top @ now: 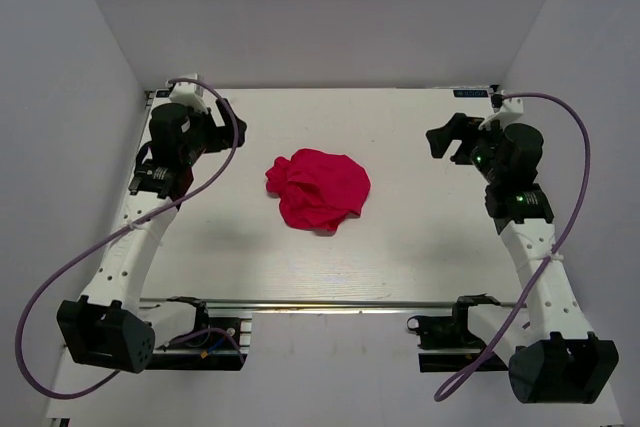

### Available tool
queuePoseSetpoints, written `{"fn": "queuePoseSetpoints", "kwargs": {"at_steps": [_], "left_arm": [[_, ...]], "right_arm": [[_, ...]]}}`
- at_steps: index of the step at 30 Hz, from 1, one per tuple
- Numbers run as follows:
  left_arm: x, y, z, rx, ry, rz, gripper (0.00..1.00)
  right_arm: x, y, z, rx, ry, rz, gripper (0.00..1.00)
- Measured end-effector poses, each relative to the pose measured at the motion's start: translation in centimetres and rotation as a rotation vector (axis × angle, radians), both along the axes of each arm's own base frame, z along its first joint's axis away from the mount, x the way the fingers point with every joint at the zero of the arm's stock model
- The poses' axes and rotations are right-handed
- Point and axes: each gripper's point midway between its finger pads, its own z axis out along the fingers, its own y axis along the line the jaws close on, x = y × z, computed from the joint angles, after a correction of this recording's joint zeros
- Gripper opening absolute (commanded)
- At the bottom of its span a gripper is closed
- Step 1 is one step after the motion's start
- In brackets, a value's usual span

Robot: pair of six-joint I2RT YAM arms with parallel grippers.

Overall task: Fold and stack the t-shirts
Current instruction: Flatten out the tshirt

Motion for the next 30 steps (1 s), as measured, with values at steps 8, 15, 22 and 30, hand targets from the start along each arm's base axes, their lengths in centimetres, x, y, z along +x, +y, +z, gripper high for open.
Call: {"fn": "queuePoseSetpoints", "kwargs": {"at_steps": [8, 15, 22, 30], "left_arm": [[-1.5, -5.4, -3.6, -0.076, 0.091, -0.287, 1.00], [-3.0, -12.7, -13.7, -0.087, 0.356, -0.485, 0.97], [-5.6, -16.6, -20.8, -0.012, 0.557, -0.558, 0.81], [-3.1, -16.2, -22.2, 0.059, 0.566, -0.437, 0.73]], "right_arm": [[-0.6, 2.5, -3.1, 0.068, 0.113, 0.129, 0.90], [0.5, 4.4, -11.6, 0.133, 0.402, 0.221, 0.90], [0.0, 6.3, -18.1, 0.152, 0.607, 0.268, 0.90], [-0.4, 10.0, -22.8, 0.105, 0.748, 0.344, 0.90]]}}
